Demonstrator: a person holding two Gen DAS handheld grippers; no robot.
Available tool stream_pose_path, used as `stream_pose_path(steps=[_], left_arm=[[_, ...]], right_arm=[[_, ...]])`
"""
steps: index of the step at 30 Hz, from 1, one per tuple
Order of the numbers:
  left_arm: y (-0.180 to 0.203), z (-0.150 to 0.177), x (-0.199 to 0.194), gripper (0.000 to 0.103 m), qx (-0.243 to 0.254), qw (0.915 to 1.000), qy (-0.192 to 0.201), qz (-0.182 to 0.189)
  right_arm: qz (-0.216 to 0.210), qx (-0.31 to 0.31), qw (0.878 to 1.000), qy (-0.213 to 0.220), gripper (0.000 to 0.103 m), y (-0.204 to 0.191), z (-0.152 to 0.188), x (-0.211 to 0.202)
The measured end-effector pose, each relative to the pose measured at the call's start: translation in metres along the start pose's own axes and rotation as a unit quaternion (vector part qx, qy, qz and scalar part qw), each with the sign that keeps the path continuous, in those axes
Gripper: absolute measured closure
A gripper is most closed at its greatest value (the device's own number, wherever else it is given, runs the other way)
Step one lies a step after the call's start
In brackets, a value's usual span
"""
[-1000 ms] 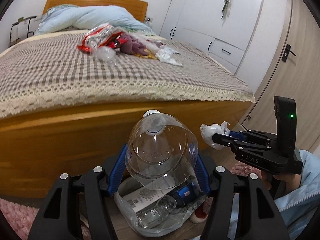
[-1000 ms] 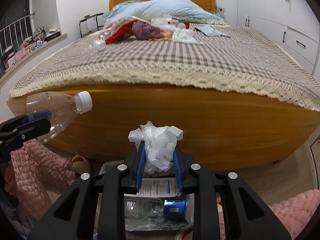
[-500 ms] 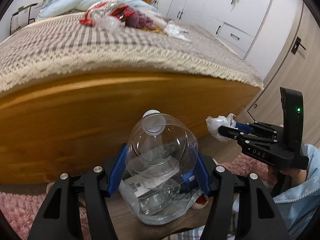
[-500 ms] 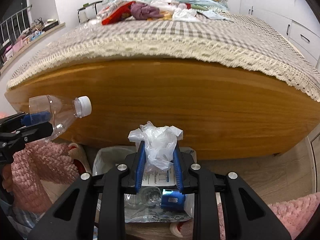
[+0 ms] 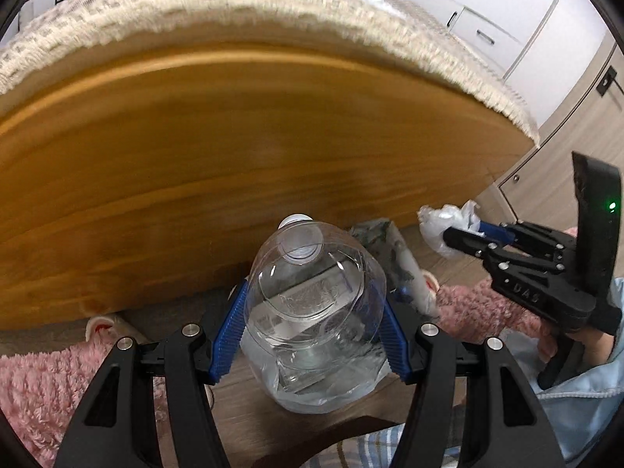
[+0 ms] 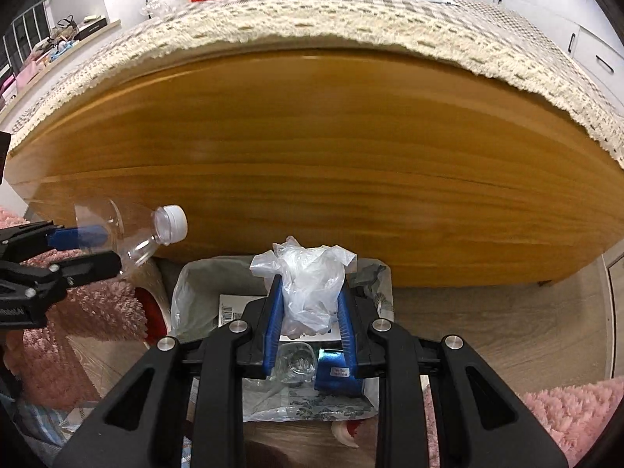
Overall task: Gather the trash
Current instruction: 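Carry the clear cup with the left tool while the right tool carries the wrapper down to the bin, then lower the clear cup and white wrapper into the bin with both tools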
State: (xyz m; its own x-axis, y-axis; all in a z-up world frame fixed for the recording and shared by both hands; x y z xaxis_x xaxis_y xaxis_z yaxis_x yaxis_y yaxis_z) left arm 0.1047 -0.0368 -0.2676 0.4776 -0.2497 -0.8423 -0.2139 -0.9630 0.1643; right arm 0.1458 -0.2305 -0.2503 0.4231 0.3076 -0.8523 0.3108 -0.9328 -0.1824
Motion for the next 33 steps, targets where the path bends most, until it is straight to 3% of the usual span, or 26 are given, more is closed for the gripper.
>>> stream_pose_path(steps=[21,33], left_arm=[[-0.001,0.006,0.037,0.044,-0.018,0.9977,-0.065,0.003],[-0.002,0.012,0.049,0.044,-0.036,0.9954,-0.083,0.031]], right_arm=[[0.02,0.001,1.0,-0.024,0.077,-0.004,-0.001,0.015],[0.03,0.015,0.999,-0.026,0.077,0.003,-0.008,0.026]])
Point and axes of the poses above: each gripper's, at about its wrist camera, not at the fingertips, and x roughly the way its jaws point, y to its right, z to its underside, the point moved 4 cm from there along x, roughly the way its jaws point, and after that the axes turned 14 degrees about x, right-handed, at the moved point
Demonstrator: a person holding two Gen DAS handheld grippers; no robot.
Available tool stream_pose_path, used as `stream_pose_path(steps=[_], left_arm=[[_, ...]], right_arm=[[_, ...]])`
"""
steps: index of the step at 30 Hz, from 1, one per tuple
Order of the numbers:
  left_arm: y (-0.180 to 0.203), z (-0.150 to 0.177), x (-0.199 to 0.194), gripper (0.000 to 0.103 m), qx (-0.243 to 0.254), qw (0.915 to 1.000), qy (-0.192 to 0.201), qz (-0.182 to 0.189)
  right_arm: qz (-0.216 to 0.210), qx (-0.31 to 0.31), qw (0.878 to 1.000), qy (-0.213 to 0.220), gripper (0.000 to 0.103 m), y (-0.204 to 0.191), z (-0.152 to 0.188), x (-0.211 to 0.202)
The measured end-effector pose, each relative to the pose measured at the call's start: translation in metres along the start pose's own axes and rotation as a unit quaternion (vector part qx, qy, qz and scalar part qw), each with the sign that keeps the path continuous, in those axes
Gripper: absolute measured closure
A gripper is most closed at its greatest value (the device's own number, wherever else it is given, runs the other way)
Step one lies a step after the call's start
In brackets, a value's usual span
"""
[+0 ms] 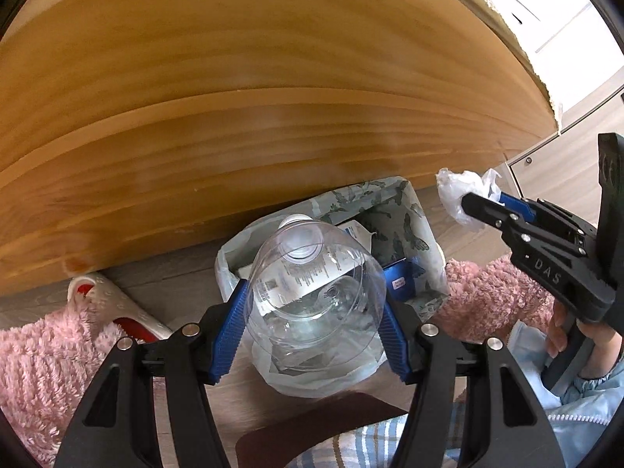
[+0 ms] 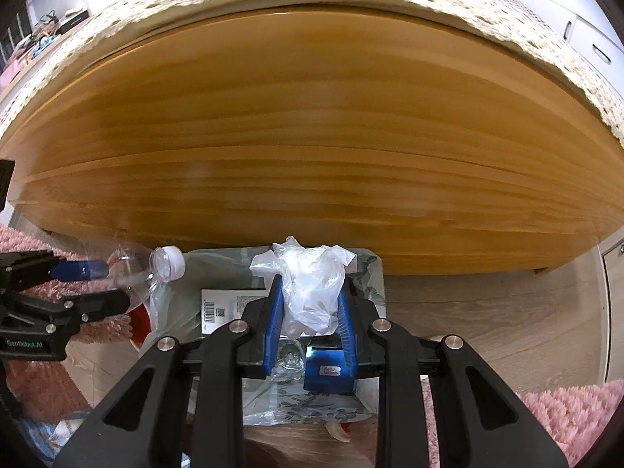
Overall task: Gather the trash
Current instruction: 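Lower the clear cup and white wrapper into the bin with both tools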
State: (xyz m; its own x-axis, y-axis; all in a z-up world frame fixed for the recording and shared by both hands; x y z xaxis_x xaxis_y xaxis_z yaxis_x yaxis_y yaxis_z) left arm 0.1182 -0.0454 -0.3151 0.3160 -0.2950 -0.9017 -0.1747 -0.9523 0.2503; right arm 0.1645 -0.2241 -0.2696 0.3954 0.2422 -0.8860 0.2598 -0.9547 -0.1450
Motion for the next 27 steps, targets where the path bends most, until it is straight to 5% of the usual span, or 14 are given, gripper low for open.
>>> stream_pose_path(steps=[20,27], left_arm=[[0.03,0.002,0.058,0.044,0.015,0.9933,-0.084,0.077],[0.051,0.008,0.09,0.044,0.032,0.9866,-0.127,0.097]], right_arm=[[0.0,0.028,0.997,-0.073,0.077,0.01,0.005,0.029],[0.011,0.039,0.991,-0.131,0.077,0.021,0.017,0.056]])
Point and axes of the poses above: each gripper's, at about its wrist camera, not at the fingertips, and x roughly the way its jaws point, y to its right, z to its underside, the point moved 4 cm from there along x, roughly the way its jaws point, and after that the axes turned 14 degrees about x, right-handed, at the moved point
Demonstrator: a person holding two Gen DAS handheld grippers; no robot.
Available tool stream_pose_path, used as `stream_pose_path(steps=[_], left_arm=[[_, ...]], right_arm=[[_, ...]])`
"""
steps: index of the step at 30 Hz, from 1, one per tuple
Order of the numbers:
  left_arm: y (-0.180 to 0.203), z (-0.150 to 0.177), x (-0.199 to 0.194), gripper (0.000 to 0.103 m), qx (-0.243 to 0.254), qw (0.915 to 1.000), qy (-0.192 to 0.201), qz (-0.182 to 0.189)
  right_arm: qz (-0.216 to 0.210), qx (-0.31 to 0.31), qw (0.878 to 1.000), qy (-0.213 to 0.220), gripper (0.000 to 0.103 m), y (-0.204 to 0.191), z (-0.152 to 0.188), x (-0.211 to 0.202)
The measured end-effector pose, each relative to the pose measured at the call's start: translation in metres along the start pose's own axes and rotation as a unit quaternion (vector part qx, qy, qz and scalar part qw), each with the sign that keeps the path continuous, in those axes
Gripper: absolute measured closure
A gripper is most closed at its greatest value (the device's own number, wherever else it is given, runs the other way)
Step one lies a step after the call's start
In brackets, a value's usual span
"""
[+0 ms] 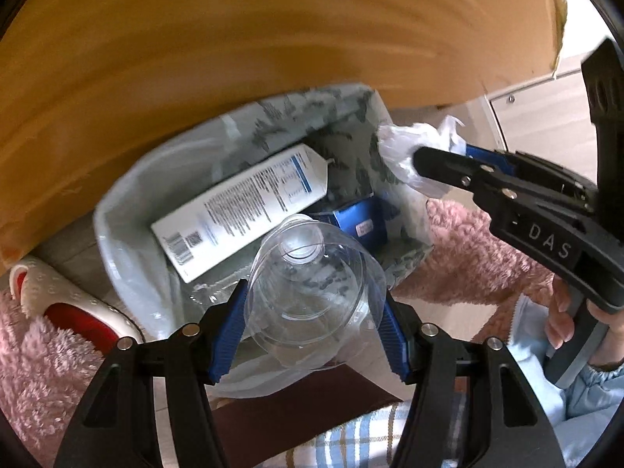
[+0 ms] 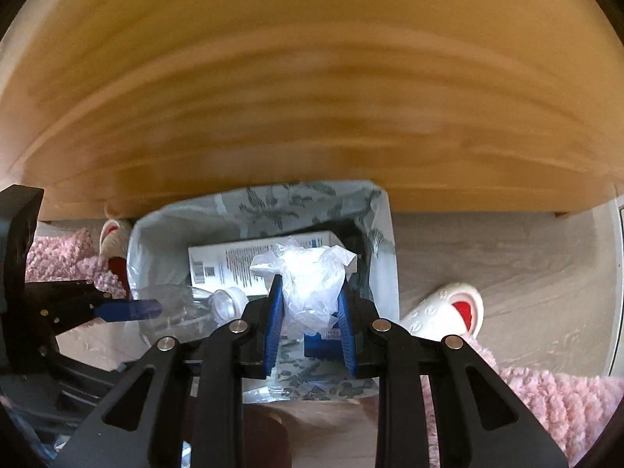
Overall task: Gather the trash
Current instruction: 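Lower the clear cup and white wrapper into the bin with both tools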
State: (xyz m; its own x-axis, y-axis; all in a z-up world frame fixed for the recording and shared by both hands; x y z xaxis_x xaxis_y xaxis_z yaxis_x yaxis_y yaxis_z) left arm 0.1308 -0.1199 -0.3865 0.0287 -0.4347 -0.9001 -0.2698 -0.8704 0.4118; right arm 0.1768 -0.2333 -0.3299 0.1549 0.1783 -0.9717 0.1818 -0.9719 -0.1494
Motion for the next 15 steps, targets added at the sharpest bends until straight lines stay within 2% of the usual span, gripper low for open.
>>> stream_pose_path(steps=[7,15], left_arm=[[0.007,-0.005,0.027,0.044,0.011,0.9993,-0.032,0.016],[0.008,-0.007,0.053,0.044,0.024,0.9977,-0.062,0.012]], right_arm=[[0.012,0.004,1.0,-0.023,0.077,0.007,0.002,0.013],[0.017,0.008,0.999,-0.028,0.077,0.011,0.002,0.018]])
Point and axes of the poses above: each gripper's, at about its wrist camera, not at the fingertips, and x roughly the way its jaws point, y to its right, z to its underside, the point moved 4 cm from there along x, roughly the way its jaws point, and after that the axes turned 14 degrees about x, right-handed, at the moved point
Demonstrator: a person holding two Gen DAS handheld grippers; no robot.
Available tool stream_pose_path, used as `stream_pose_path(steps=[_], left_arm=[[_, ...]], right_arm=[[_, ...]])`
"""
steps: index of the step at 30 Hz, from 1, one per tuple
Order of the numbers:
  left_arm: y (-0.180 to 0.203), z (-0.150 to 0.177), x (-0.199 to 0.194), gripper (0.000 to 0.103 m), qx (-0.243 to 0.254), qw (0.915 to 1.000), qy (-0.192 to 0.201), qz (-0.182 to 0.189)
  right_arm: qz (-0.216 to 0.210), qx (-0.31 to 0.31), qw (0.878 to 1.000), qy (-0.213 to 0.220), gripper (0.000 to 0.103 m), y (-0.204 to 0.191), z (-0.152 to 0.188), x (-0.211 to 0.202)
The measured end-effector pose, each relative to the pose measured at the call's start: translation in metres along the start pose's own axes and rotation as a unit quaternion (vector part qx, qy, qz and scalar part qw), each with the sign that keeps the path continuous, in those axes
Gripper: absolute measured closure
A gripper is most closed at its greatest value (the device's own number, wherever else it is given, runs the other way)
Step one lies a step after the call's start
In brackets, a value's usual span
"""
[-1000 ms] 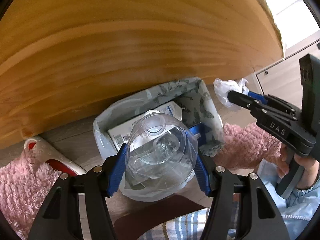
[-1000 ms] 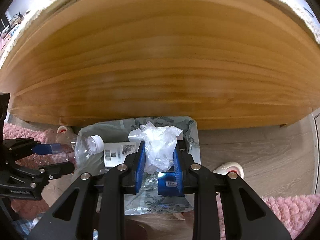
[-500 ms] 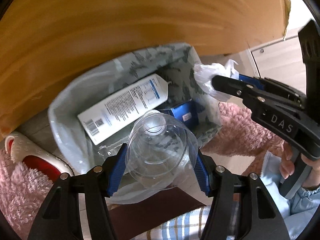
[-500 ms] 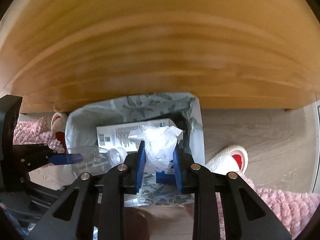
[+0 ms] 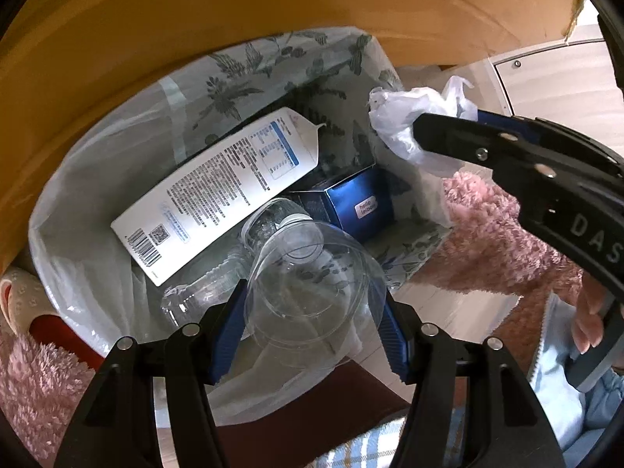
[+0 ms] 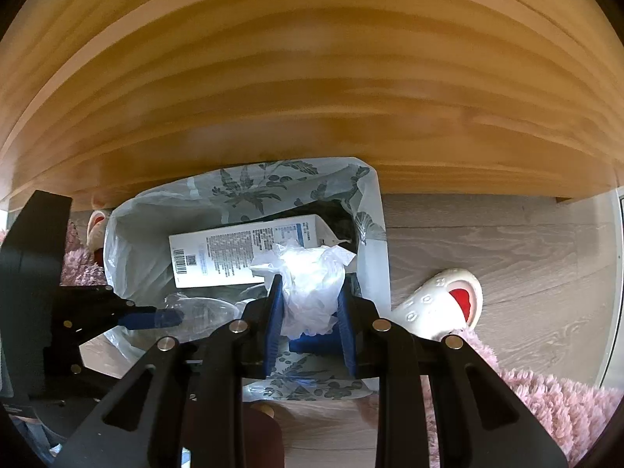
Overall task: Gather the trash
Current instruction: 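Lower the clear cup and white wrapper into the bin with both tools, then open the left tool to drop the cup while the right tool opens to release the wrapper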
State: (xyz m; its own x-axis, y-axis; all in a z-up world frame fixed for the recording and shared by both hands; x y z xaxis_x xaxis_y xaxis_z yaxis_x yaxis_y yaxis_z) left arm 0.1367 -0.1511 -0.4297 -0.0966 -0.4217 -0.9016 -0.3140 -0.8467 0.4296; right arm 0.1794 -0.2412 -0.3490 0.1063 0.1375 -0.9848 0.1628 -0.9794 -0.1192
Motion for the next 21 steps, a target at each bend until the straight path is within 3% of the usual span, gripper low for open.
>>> stream_pose_path(steps=[9,21], left_arm=[[-0.001,0.001,0.014,0.04,0.002,0.9997,-0.022,0.012],[-0.004,0.001,0.015,0.037,-0.003,0.9998,-0.012,0.012]], right_arm=[[0.002,-0.006,1.0,0.0,0.077,0.0,-0.001,0.003],[0.003,-0.008,1.0,0.001,0.077,0.0,-0.001,0.002]])
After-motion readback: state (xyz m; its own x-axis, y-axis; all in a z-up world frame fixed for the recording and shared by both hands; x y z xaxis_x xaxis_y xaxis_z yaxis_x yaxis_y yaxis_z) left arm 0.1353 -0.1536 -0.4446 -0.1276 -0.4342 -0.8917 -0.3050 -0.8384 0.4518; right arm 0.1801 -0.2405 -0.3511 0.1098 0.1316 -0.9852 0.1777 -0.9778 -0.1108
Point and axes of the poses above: each gripper's, at about its wrist camera, not at the fingertips, and x roughly the way its jaws point, y to its right, z to its underside, the point moved 4 cm from there along x, roughly the way its jaws point, and after that the axes turned 14 degrees about x, right-handed, at the moved point
